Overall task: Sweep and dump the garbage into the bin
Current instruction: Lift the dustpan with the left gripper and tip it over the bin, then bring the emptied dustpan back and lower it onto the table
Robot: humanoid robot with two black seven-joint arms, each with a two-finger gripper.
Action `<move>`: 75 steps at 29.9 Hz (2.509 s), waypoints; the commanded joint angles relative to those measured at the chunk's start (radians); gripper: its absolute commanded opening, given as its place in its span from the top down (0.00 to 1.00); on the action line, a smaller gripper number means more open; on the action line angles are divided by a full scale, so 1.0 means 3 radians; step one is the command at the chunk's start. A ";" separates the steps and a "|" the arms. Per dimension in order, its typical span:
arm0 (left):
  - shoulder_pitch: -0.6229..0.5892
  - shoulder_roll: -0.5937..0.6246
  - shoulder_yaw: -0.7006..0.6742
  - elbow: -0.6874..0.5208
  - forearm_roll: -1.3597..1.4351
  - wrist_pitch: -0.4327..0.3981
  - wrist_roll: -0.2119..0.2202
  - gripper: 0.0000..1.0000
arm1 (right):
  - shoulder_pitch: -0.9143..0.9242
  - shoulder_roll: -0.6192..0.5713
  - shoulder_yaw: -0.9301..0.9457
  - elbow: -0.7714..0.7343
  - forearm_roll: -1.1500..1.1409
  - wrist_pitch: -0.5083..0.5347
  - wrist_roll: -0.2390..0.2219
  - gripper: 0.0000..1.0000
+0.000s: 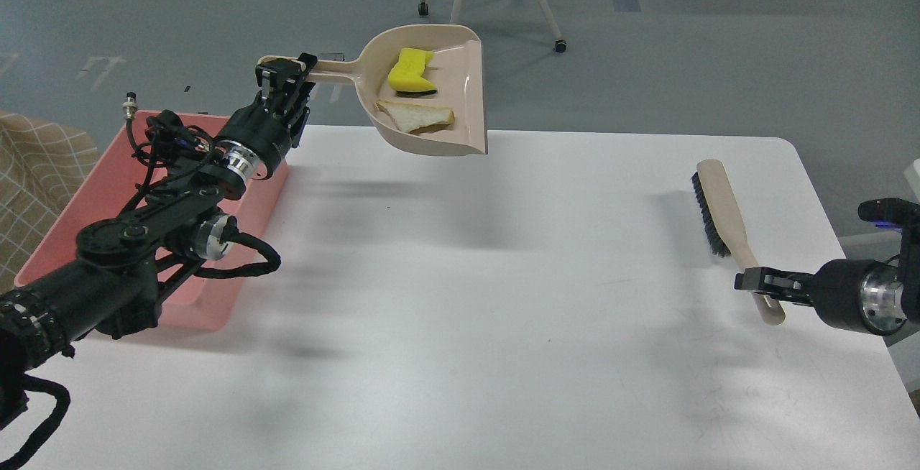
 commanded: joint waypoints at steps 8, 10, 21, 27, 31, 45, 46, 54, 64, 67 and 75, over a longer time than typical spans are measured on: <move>0.0445 0.1227 -0.0273 -0.0825 -0.0299 -0.0312 0.0001 0.92 | -0.0002 0.0132 0.0079 -0.0036 -0.0005 0.0000 -0.0005 0.97; 0.0629 0.1324 -0.0350 -0.0851 -0.0427 -0.0410 0.0001 0.92 | -0.0007 0.0132 0.0079 -0.0036 -0.0005 0.0000 0.0000 0.97; 0.1222 0.2197 -0.0642 -0.1076 -0.0494 -0.0736 0.0001 0.92 | 0.0009 0.0204 0.0114 -0.0016 -0.0005 0.0000 -0.0005 0.97; 0.1411 0.2551 -0.0570 -0.0979 -0.0402 -0.0865 0.0001 0.92 | 0.0014 0.0188 0.0120 -0.0010 0.0000 0.0000 0.0000 0.97; 0.1447 0.2710 -0.0560 -0.0872 -0.0310 -0.1059 0.0001 0.92 | 0.0019 0.0193 0.0160 -0.0010 0.0000 0.0000 0.0000 0.97; 0.1233 0.2766 -0.0621 -0.0335 0.1044 -0.0917 0.0001 0.92 | 0.0009 0.0198 0.0176 0.0010 0.0005 0.0000 0.0006 0.97; 0.1167 0.2781 -0.0621 -0.0360 0.1187 -0.0881 0.0001 0.92 | 0.0009 0.0209 0.0176 0.0005 0.0000 0.0000 0.0006 0.97; 0.0738 0.3057 -0.0626 -0.0799 0.1893 -0.0589 0.0001 0.92 | -0.0012 0.0280 0.0176 0.0015 0.0000 0.0000 0.0006 0.97; 0.0578 0.3308 -0.0591 -0.1199 0.2222 -0.0584 0.0001 0.92 | -0.0012 0.0306 0.0237 0.0015 0.0000 0.0000 0.0001 0.97; 0.0573 0.3298 -0.0575 -0.1199 0.2171 -0.0589 0.0001 0.92 | -0.0012 0.0306 0.0252 0.0036 0.0000 0.0000 0.0006 0.97; 0.0583 0.3176 -0.0591 -0.1270 0.0654 -0.0793 0.0001 0.92 | -0.0017 0.0275 0.0268 0.0046 -0.0005 0.0000 -0.0005 0.97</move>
